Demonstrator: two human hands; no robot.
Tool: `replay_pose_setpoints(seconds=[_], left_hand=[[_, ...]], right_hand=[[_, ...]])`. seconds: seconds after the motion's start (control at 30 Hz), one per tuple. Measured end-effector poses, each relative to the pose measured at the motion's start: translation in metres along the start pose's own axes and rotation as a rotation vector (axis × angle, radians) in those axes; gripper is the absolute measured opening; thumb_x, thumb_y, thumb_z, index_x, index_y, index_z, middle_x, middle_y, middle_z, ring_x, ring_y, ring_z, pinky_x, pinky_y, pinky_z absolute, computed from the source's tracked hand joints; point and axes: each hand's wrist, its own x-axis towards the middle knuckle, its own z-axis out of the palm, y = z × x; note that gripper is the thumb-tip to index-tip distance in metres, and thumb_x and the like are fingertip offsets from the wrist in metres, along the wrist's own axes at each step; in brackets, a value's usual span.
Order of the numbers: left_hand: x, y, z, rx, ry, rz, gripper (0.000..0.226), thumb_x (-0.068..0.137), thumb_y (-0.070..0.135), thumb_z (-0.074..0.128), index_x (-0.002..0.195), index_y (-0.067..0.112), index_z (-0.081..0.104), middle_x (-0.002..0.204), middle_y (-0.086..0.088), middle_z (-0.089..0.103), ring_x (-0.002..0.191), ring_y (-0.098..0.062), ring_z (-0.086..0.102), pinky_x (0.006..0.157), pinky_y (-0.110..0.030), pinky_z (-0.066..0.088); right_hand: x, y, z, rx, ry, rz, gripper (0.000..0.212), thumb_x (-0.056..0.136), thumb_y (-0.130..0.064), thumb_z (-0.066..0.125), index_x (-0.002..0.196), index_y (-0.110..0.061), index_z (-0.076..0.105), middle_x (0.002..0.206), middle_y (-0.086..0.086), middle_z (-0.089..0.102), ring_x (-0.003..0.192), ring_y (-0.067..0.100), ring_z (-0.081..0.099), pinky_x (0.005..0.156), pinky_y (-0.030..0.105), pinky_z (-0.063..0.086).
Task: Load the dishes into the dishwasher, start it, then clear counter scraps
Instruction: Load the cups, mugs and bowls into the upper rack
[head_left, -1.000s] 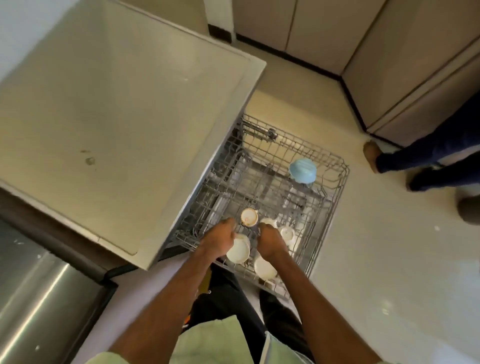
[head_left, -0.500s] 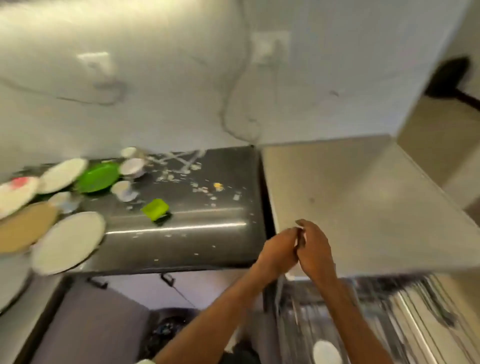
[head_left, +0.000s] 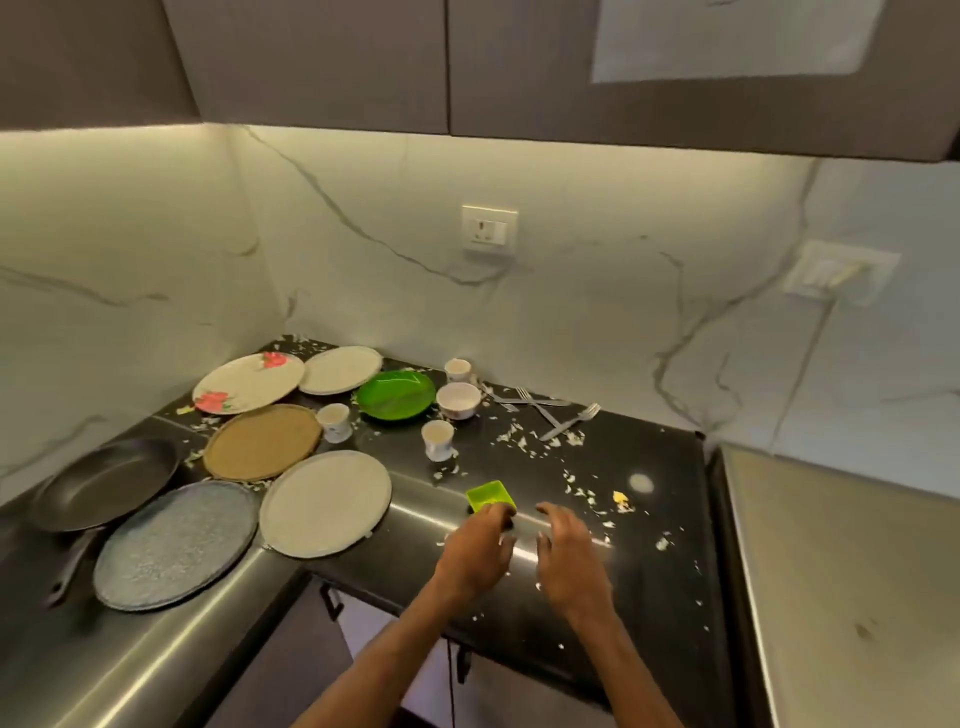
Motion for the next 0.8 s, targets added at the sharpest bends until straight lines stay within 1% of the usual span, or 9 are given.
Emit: replay_pose_setpoints(seconds=[0.07, 0.13, 0.2, 0.27, 0.37, 0.5, 0.57, 0.7, 0.8], left_hand=[[0.010, -0.030, -0.021, 0.001, 0.020, -0.049, 0.038, 0.096, 0.031, 0.055, 0.133, 0.021, 0.052, 0.132, -0.002, 0.061, 0.119, -0.023, 0.059, 0.095, -0.035, 0.046], [0.022, -0.056, -0.039, 0.006, 0.036, -0.074, 0.040, 0.097, 0.029, 0.056, 0.135, 0.021, 0.051, 0.135, -0.002, 0.059, 0.121, -0.020, 0.057, 0.099, -0.034, 0.045], [0.030, -0.076, -0.055, 0.033, 0.054, -0.104, 0.043, 0.097, 0.028, 0.056, 0.138, 0.021, 0.049, 0.137, -0.001, 0.058, 0.124, -0.018, 0.056, 0.101, -0.032, 0.045], [0.040, -0.092, -0.069, 0.045, 0.075, -0.145, 0.044, 0.097, 0.029, 0.057, 0.139, 0.022, 0.048, 0.137, 0.000, 0.058, 0.123, -0.017, 0.056, 0.099, -0.032, 0.046], [0.059, -0.112, -0.085, 0.047, 0.093, -0.178, 0.042, 0.097, 0.031, 0.056, 0.137, 0.023, 0.049, 0.136, -0.001, 0.057, 0.120, -0.018, 0.058, 0.097, -0.036, 0.049], [0.088, -0.130, -0.091, 0.064, 0.125, -0.243, 0.047, 0.097, 0.033, 0.055, 0.141, 0.021, 0.046, 0.141, 0.000, 0.055, 0.124, -0.020, 0.055, 0.098, -0.038, 0.049], [0.102, -0.138, -0.088, 0.061, 0.141, -0.275, 0.047, 0.098, 0.033, 0.055, 0.142, 0.021, 0.045, 0.142, 0.000, 0.054, 0.124, -0.020, 0.055, 0.097, -0.038, 0.049], [0.118, -0.147, -0.080, 0.043, 0.144, -0.346, 0.046, 0.098, 0.030, 0.054, 0.142, 0.022, 0.043, 0.142, 0.001, 0.053, 0.125, -0.019, 0.054, 0.097, -0.037, 0.048], [0.128, -0.151, -0.073, 0.072, 0.128, -0.380, 0.048, 0.098, 0.030, 0.053, 0.144, 0.023, 0.041, 0.144, 0.002, 0.051, 0.126, -0.018, 0.053, 0.098, -0.035, 0.048]], right_hand=[[0.024, -0.018, 0.021, -0.006, -0.012, -0.017, 0.040, 0.094, -0.009, 0.054, 0.134, -0.012, 0.055, 0.133, 0.005, 0.056, 0.121, 0.021, 0.053, 0.103, 0.030, 0.042], [0.047, -0.032, 0.039, -0.021, -0.034, -0.025, 0.040, 0.095, -0.010, 0.053, 0.135, -0.013, 0.054, 0.134, 0.005, 0.056, 0.122, 0.020, 0.052, 0.104, 0.030, 0.043], [0.069, -0.043, 0.051, -0.043, -0.071, -0.026, 0.042, 0.096, -0.012, 0.053, 0.138, -0.013, 0.051, 0.138, 0.005, 0.053, 0.126, 0.021, 0.049, 0.106, 0.031, 0.042], [0.093, -0.051, 0.062, -0.082, -0.125, -0.044, 0.046, 0.097, -0.013, 0.053, 0.142, -0.013, 0.047, 0.142, 0.005, 0.050, 0.130, 0.021, 0.046, 0.109, 0.031, 0.039], [0.132, -0.059, 0.073, -0.137, -0.175, -0.055, 0.050, 0.097, -0.016, 0.055, 0.146, -0.014, 0.043, 0.144, 0.005, 0.048, 0.132, 0.022, 0.044, 0.110, 0.031, 0.039], [0.188, -0.058, 0.090, -0.202, -0.223, -0.082, 0.049, 0.097, -0.020, 0.056, 0.143, -0.012, 0.043, 0.142, 0.008, 0.049, 0.131, 0.024, 0.044, 0.109, 0.035, 0.040], [0.218, -0.054, 0.099, -0.228, -0.264, -0.096, 0.051, 0.097, -0.020, 0.057, 0.145, -0.011, 0.041, 0.144, 0.009, 0.047, 0.134, 0.024, 0.042, 0.111, 0.036, 0.038], [0.264, -0.043, 0.114, -0.295, -0.397, -0.076, 0.061, 0.096, -0.014, 0.056, 0.151, -0.010, 0.030, 0.157, 0.009, 0.031, 0.146, 0.024, 0.027, 0.116, 0.044, 0.033], [0.294, -0.034, 0.128, -0.381, -0.477, -0.117, 0.068, 0.096, -0.011, 0.054, 0.155, -0.009, 0.020, 0.164, 0.009, 0.018, 0.151, 0.024, 0.015, 0.119, 0.047, 0.026]])
